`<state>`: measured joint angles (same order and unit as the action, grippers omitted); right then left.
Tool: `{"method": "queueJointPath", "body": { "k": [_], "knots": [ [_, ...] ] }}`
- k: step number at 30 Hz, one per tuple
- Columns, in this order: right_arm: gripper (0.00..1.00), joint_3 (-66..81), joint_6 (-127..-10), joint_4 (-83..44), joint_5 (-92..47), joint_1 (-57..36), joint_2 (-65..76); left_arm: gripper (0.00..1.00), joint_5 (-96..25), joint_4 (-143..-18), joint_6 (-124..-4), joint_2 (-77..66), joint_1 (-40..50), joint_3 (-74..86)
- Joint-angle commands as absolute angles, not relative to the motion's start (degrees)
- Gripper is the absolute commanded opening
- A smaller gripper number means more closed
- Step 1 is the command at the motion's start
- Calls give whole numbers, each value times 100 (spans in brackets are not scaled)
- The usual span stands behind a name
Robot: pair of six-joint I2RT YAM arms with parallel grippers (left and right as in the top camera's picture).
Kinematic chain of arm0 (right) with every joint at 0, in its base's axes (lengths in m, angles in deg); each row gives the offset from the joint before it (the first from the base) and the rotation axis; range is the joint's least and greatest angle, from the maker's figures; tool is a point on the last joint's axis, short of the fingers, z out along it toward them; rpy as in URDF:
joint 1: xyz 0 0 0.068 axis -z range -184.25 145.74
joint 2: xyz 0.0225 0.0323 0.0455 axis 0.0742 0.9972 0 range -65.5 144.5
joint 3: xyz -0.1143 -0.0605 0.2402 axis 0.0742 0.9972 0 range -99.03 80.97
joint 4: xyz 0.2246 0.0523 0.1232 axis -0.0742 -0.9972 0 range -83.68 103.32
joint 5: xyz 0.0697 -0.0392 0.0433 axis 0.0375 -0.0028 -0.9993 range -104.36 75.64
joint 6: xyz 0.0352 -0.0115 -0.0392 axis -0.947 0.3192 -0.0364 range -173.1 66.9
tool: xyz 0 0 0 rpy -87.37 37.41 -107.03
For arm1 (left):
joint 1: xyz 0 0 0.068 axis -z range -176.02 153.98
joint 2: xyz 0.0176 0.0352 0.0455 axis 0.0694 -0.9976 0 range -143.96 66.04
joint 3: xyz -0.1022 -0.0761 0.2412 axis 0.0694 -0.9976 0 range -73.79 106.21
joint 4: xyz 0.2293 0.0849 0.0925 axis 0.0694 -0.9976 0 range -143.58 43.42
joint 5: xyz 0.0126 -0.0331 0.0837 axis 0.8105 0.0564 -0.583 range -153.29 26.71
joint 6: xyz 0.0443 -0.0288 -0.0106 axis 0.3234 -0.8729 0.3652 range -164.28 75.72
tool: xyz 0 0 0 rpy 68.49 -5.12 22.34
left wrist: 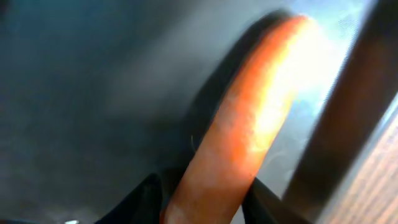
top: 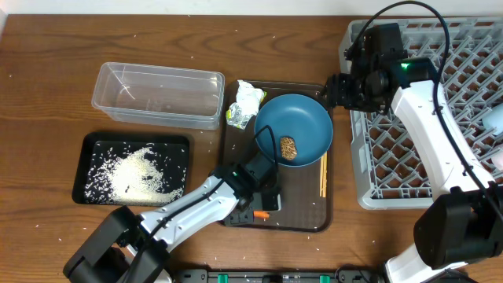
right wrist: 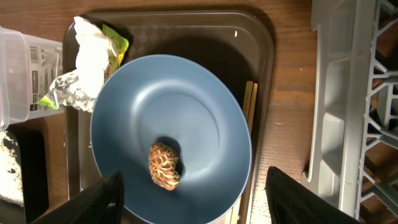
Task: Sort waste into correct bins and load items into the dishwasher rack
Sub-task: 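Grasp the carrot with the left gripper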
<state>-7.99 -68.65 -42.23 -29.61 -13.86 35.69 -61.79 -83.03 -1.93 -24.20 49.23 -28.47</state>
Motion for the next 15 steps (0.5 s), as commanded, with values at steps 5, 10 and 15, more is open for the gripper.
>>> {"method": "queueJointPath", "body": {
  "k": [5,10,15],
  "knots": [
    [66,-826,-6931,-4282,-3007,-1382,3418,28,-6470,-8312,-313,-2464,4862,-2906],
    [65,-826,-6931,-4284,-3007,-1382,3418,27,-6730,-8314,-320,-2459,4864,-2863],
    [66,-826,-6933,-4286,-3007,-1382,3418,28,-7042,-8406,-726,-2389,4862,-2605]
  ]
}}
